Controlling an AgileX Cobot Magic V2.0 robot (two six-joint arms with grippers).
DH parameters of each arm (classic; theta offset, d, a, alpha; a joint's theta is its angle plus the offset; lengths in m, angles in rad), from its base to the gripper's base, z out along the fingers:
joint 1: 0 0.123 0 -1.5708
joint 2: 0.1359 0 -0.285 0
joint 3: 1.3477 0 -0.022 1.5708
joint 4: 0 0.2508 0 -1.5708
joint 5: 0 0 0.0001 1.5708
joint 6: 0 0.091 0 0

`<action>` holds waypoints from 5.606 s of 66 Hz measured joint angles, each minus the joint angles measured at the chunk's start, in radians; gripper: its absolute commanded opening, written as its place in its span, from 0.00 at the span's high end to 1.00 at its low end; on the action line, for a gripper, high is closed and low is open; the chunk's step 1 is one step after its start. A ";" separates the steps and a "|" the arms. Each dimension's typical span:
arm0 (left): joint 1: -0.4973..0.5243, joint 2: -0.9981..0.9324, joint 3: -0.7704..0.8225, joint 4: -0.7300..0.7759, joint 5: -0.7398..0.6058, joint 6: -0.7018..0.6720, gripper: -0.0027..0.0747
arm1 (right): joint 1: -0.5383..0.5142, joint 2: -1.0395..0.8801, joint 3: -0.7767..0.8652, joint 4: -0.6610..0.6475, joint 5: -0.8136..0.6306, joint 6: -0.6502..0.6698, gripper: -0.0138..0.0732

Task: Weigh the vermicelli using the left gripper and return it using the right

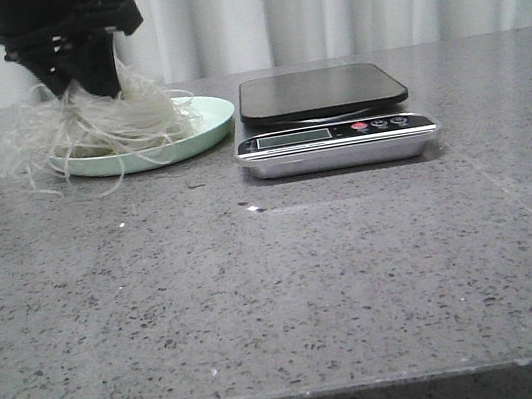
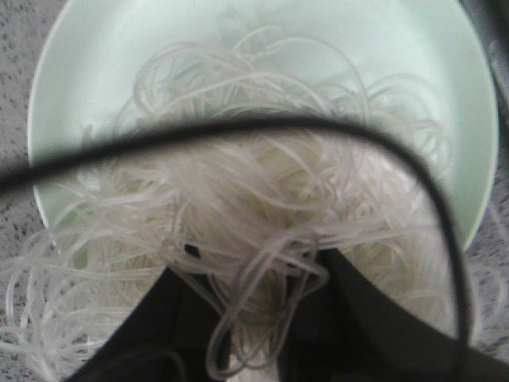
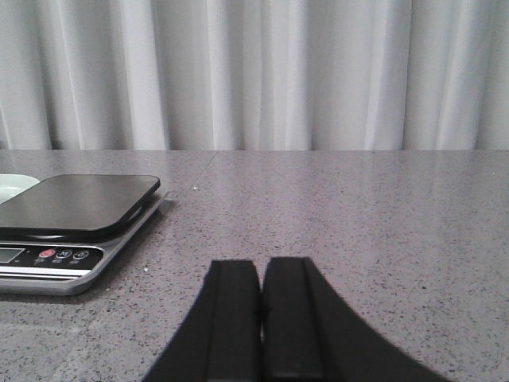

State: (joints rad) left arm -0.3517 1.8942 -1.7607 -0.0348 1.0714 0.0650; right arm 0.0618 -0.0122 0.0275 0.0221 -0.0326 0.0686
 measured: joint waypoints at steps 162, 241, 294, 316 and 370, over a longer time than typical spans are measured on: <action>-0.244 -1.133 0.773 -0.017 -0.324 -0.010 0.75 | 0.000 0.000 0.000 -0.002 0.000 0.000 0.66; -0.243 -1.730 1.291 -0.062 -0.523 -0.010 0.80 | 0.000 0.010 -0.060 -0.002 -0.051 0.000 0.66; -0.243 -1.731 1.291 -0.062 -0.523 -0.010 0.80 | 0.030 0.673 -0.554 -0.002 0.247 -0.002 0.39; -0.243 -1.731 1.291 -0.062 -0.523 -0.010 0.80 | 0.272 1.054 -0.981 -0.016 0.458 -0.002 0.17; -0.243 -1.731 1.291 -0.062 -0.523 -0.010 0.80 | 0.388 1.909 -1.784 -0.022 0.894 -0.002 0.17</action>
State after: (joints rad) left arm -0.5942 0.1629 -0.4699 -0.0971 0.5488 0.0552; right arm 0.4498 1.8967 -1.7568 0.0000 0.8615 0.0670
